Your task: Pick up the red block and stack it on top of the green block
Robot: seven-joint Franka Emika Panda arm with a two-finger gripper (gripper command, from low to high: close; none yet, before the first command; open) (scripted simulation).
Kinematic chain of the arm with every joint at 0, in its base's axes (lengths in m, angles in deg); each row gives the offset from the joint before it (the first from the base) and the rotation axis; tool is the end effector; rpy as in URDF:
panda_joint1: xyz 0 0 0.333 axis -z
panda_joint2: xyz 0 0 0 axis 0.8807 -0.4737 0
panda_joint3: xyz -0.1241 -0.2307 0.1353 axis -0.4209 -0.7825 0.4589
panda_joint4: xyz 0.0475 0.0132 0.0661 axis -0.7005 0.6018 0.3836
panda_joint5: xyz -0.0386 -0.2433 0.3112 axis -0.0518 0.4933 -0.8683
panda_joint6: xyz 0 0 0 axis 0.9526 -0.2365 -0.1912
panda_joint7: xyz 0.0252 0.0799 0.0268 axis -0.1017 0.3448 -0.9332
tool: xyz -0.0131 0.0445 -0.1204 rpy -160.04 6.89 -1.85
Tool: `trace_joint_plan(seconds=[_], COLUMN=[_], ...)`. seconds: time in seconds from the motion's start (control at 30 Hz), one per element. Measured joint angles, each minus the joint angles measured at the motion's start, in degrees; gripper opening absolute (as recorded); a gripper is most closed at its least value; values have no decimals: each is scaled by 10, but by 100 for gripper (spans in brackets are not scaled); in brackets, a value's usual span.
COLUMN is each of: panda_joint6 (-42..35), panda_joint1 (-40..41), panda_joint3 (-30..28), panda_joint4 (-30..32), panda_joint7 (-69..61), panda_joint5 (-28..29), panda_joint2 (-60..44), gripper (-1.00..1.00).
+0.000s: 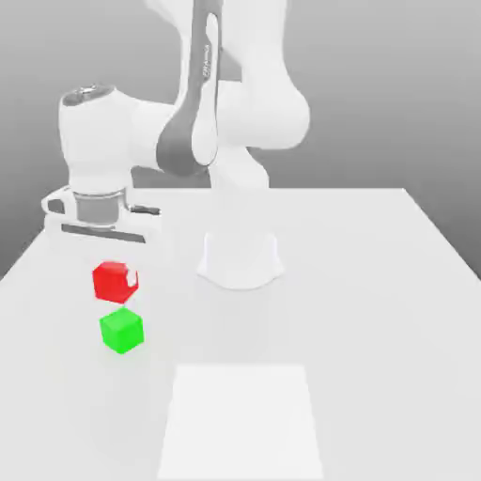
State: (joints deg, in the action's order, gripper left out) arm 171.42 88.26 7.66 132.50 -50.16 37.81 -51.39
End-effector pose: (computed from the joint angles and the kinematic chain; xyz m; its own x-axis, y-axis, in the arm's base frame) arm 0.2352 -0.2038 0.1652 0.4695 -0.8829 -0.0036 -0.8829 -0.4694 -0.0058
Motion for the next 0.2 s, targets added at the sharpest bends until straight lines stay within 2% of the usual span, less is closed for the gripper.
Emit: trace_joint_plan(seconds=[0.1, 0.13, 0.2], panda_joint6=[60, 77, 77], panda_joint1=[-17, -27, -27], panda_joint3=[-7, -12, -12], panda_joint4=[-1, -2, -2], panda_joint7=[-23, -32, -32], panda_joint5=[-35, -48, -48], panda_joint2=[-62, -80, -80], gripper=[-100, 100, 100])
